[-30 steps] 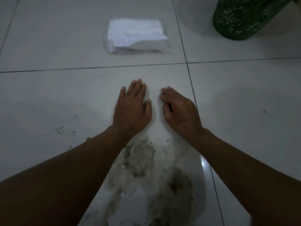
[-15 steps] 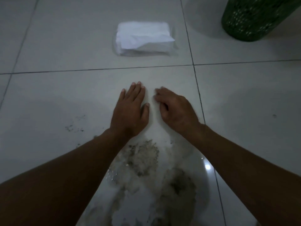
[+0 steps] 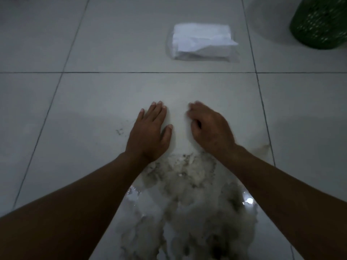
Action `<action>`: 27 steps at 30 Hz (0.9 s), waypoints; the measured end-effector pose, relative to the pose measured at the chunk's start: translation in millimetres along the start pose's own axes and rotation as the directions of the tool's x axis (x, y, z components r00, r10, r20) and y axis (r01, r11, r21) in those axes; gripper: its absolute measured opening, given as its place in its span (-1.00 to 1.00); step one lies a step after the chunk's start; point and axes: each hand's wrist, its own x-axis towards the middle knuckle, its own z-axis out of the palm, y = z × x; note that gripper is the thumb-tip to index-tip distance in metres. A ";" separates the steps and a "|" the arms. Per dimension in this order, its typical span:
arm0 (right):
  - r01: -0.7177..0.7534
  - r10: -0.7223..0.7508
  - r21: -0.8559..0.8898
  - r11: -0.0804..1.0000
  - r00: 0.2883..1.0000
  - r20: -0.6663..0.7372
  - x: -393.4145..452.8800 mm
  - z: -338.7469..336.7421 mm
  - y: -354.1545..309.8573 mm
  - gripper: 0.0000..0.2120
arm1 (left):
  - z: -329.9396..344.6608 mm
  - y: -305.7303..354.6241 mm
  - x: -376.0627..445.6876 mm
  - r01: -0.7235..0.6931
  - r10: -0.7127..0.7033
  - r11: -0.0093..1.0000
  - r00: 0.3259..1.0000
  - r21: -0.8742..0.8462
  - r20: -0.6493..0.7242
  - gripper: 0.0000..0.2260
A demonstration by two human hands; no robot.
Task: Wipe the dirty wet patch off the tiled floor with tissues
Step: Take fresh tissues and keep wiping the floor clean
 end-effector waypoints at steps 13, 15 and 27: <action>-0.109 0.109 -0.150 0.983 0.994 -0.011 14.0 1.2 -6.1 -0.67 | -2.1 -6.9 -9.2 0.031 -0.030 0.999 0.999 -0.037 0.011 -0.39; -0.228 0.221 -0.138 0.964 0.973 -0.062 25.4 7.9 3.4 -0.66 | -1.6 -6.7 -9.2 0.037 -0.037 0.999 0.999 -0.034 0.014 -0.39; 0.101 -0.100 -0.008 0.995 0.994 0.052 -26.3 4.6 -28.8 -0.69 | -12.5 -11.3 -19.7 0.069 -0.067 0.996 0.996 -0.049 0.052 -0.38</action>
